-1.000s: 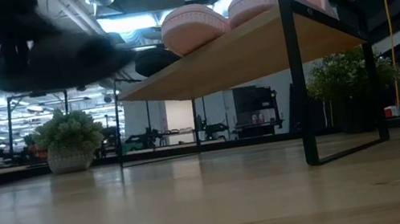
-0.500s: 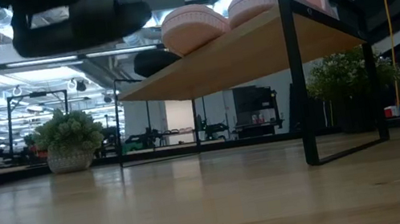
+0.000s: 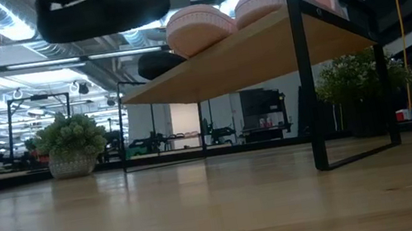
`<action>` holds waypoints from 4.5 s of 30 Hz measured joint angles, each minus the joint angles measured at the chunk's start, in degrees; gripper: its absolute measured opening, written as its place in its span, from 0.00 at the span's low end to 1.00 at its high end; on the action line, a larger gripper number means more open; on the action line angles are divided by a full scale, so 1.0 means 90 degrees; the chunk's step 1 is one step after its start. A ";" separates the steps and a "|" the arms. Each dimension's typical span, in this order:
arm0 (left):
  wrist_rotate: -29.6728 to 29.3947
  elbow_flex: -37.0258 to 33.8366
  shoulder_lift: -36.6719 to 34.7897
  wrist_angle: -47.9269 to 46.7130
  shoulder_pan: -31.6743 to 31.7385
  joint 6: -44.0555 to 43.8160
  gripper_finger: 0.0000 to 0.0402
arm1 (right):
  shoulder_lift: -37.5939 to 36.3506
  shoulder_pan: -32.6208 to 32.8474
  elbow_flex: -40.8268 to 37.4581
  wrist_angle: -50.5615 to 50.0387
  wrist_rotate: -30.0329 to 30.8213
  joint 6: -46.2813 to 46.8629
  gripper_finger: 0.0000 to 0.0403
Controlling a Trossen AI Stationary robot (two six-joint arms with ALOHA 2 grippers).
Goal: Pick and place slides into the shelf
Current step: Put the black slipper on the shelf
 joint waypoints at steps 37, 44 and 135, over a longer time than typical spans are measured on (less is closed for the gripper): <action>-0.0132 0.0244 0.3795 0.4872 0.1618 -0.2592 0.00 | 0.0002 0.0001 0.0000 0.0048 0.0010 -0.0127 0.01; -0.0134 0.1378 0.4481 0.4268 0.1712 -0.2134 0.00 | 0.0002 -0.0001 0.0000 0.0042 0.0008 -0.0117 0.01; 0.0448 0.2084 0.4762 -0.0013 0.2050 -0.3407 0.41 | 0.0000 0.0011 0.0000 -0.0191 -0.0019 0.0057 0.01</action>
